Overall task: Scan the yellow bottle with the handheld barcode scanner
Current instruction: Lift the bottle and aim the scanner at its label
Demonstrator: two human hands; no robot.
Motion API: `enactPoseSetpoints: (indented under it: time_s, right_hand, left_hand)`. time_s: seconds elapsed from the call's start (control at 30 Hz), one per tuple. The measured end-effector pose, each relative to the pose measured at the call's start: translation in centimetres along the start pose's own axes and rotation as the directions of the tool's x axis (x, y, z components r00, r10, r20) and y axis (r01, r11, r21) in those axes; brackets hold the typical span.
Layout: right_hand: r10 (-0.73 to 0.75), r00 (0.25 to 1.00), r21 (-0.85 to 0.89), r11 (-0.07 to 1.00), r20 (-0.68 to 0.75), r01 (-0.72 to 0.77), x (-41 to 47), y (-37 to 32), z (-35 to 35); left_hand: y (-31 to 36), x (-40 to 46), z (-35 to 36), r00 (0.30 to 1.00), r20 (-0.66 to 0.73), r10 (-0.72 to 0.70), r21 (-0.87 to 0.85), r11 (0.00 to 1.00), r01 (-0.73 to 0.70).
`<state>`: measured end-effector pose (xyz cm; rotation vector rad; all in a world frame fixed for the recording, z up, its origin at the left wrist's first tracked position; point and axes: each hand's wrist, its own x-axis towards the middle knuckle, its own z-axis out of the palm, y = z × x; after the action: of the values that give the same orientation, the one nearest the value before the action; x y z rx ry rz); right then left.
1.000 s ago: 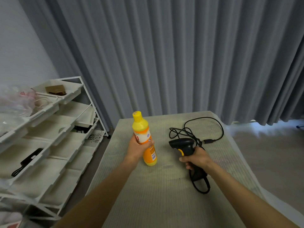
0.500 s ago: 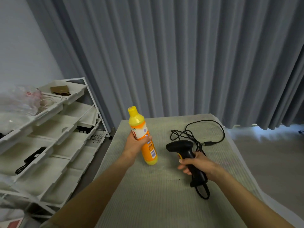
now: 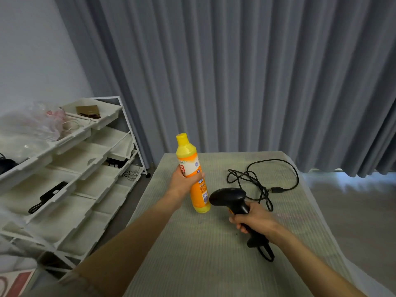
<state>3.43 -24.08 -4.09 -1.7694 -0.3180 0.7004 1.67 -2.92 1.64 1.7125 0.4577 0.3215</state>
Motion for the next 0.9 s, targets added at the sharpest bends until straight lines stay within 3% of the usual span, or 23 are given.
enactPoseSetpoints:
  time_s: [0.9]
  right_hand:
    - [-0.011,1.0,-0.019,1.0,0.024,0.012,0.05,0.1,-0.06]
  left_hand:
    - [0.15,-0.23,0.1,1.0,0.015,-0.011,0.011,1.0,0.01]
